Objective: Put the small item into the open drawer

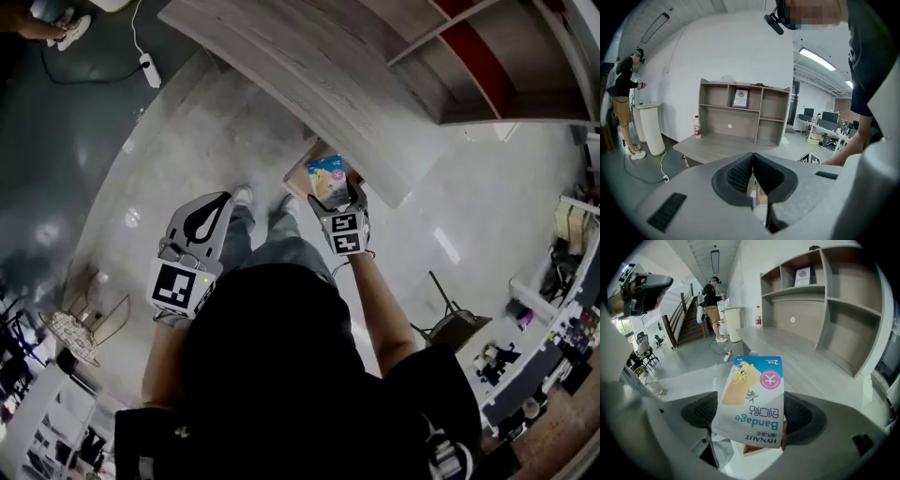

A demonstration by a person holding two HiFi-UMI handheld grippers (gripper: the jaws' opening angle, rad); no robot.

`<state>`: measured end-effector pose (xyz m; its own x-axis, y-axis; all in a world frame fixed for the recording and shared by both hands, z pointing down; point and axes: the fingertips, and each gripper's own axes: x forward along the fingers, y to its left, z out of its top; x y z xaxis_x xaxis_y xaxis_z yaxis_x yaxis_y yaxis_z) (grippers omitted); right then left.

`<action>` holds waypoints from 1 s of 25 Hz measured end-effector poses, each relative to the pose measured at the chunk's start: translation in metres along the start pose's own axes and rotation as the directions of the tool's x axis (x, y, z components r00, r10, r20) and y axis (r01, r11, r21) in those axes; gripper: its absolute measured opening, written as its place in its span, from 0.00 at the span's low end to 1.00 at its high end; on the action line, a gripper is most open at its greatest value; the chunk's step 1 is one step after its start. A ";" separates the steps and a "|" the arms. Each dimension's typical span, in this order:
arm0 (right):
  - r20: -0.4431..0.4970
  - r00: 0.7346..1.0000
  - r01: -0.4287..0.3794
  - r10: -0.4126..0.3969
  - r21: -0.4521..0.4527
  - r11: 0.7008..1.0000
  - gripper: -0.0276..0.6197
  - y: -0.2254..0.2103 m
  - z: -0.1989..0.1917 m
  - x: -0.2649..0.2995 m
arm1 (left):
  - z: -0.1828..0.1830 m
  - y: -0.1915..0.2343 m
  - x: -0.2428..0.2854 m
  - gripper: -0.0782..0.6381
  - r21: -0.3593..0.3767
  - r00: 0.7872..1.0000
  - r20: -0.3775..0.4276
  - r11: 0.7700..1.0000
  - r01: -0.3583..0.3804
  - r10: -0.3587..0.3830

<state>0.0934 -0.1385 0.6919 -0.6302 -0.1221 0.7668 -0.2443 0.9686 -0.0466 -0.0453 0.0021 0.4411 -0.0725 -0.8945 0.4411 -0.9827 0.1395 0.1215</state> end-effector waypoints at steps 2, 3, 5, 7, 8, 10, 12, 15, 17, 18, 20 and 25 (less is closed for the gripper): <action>-0.045 0.999 -0.020 0.019 -0.005 1.000 0.75 -0.001 -0.016 0.015 | -0.004 -0.001 -0.004 0.11 -0.012 1.000 -0.004 1.000 -0.026 0.026; -0.066 0.997 -0.028 0.027 -0.002 1.000 0.75 -0.002 -0.024 0.022 | -0.006 -0.001 -0.006 0.11 -0.016 0.999 -0.006 0.999 -0.037 0.037; -0.106 0.994 -0.041 0.041 0.003 0.999 0.75 -0.003 -0.039 0.034 | -0.012 -0.002 -0.010 0.11 -0.027 0.998 -0.018 0.998 -0.056 0.055; -0.144 0.988 -0.051 0.050 -0.001 0.999 0.75 -0.004 -0.053 0.045 | -0.018 -0.004 -0.014 0.11 -0.038 0.997 -0.033 0.997 -0.069 0.068; -0.163 0.985 -0.055 0.054 -0.005 0.998 0.75 -0.004 -0.059 0.050 | -0.020 -0.005 -0.016 0.11 -0.041 0.997 -0.036 0.996 -0.074 0.073; -0.197 0.979 -0.061 0.058 -0.007 0.998 0.75 -0.005 -0.071 0.061 | -0.021 -0.006 -0.019 0.11 -0.047 0.996 -0.036 0.995 -0.083 0.081; -0.229 0.972 -0.062 0.062 0.008 0.998 0.75 -0.007 -0.081 0.071 | -0.022 -0.007 -0.022 0.11 -0.057 0.994 -0.041 0.993 -0.099 0.097; -0.268 0.962 -0.047 0.055 0.037 0.998 0.75 -0.014 -0.092 0.085 | -0.026 -0.007 -0.027 0.11 -0.080 0.991 -0.055 0.989 -0.125 0.121; -0.289 0.956 -0.039 0.051 0.046 0.998 0.75 -0.020 -0.098 0.095 | -0.029 -0.008 -0.029 0.11 -0.090 0.990 -0.059 0.987 -0.133 0.128; -0.300 0.952 -0.038 0.051 0.048 0.998 0.75 -0.022 -0.102 0.099 | -0.030 -0.009 -0.030 0.11 -0.091 0.990 -0.062 0.987 -0.135 0.130; -0.321 0.946 -0.037 0.050 0.047 0.998 0.75 -0.025 -0.107 0.107 | -0.033 -0.011 -0.032 0.11 -0.089 0.988 -0.073 0.986 -0.143 0.137; -0.362 0.932 -0.024 0.038 0.042 0.999 0.75 -0.028 -0.115 0.120 | -0.039 -0.009 -0.037 0.11 -0.085 0.983 -0.092 0.983 -0.166 0.158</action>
<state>0.1092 -0.1553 0.8584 -0.3296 0.0014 0.9441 -0.2599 0.9612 -0.0921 -0.0273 0.0505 0.4586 -0.2106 -0.8185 0.5346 -0.9390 0.3214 0.1221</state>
